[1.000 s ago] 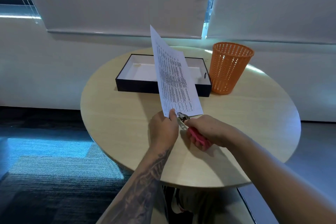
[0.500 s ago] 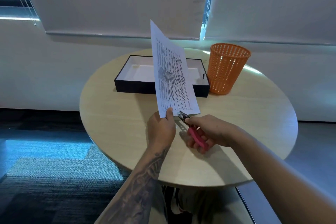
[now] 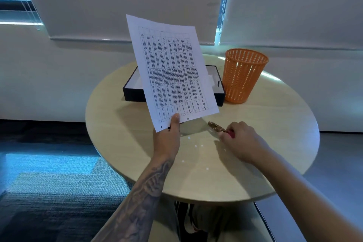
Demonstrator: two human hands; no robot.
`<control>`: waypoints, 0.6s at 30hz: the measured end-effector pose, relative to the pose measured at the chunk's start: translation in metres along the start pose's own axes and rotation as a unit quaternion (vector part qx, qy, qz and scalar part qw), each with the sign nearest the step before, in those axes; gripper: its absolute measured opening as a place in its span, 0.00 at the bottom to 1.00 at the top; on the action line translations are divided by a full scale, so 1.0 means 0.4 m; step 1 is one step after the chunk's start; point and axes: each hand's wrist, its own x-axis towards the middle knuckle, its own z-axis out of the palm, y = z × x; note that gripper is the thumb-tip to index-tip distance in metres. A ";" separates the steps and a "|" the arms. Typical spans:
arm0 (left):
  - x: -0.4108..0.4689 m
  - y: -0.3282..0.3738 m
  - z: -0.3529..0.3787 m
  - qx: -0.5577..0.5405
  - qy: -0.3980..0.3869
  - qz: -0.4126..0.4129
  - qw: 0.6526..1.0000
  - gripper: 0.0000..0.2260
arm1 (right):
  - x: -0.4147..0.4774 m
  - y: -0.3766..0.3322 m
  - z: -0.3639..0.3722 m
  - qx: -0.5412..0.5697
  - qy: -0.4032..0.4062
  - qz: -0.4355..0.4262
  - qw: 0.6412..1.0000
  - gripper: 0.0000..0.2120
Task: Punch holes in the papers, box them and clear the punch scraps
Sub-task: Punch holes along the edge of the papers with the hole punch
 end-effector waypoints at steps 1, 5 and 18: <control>0.001 0.001 -0.004 -0.003 0.002 0.000 1.000 0.14 | -0.005 0.002 0.011 -0.028 0.016 -0.010 0.999 0.16; 0.006 0.010 -0.022 -0.015 -0.007 -0.021 1.000 0.09 | -0.013 0.009 0.032 -0.075 0.064 -0.040 0.994 0.18; 0.009 0.080 -0.058 0.094 -0.124 0.001 0.988 0.17 | 0.068 -0.126 -0.136 0.600 -0.025 -0.026 0.799 0.13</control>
